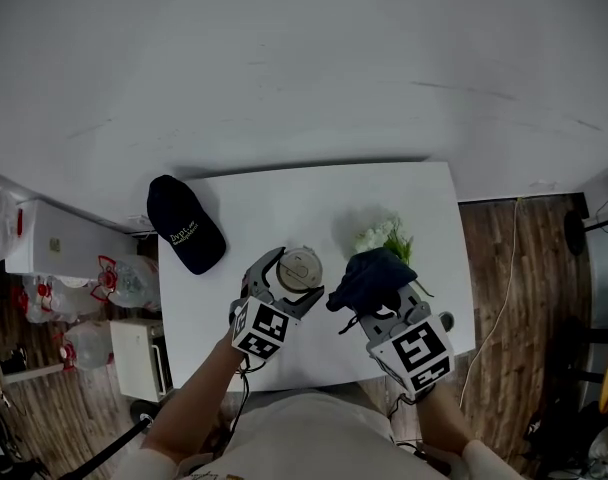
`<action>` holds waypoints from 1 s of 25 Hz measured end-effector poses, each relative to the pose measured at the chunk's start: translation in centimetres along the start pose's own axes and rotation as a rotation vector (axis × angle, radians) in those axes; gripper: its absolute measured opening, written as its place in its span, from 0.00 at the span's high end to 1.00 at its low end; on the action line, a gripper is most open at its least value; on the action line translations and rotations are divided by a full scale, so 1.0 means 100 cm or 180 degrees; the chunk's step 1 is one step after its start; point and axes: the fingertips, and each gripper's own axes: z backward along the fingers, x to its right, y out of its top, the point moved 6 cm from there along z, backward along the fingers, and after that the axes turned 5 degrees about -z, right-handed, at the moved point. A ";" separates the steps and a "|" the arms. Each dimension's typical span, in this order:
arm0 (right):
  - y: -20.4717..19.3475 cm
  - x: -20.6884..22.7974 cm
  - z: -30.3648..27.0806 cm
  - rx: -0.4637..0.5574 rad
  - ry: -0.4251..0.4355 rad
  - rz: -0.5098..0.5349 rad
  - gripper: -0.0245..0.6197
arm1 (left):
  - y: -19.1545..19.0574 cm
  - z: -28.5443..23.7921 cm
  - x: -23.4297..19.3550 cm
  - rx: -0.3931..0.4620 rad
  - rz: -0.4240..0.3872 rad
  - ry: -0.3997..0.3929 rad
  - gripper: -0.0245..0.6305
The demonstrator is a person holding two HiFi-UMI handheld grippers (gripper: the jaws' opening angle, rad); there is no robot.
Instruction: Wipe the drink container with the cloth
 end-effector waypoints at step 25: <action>-0.019 -0.038 -0.093 -0.1118 0.1341 0.0997 0.90 | -0.003 0.001 0.011 0.0011 -0.0162 -0.0082 0.31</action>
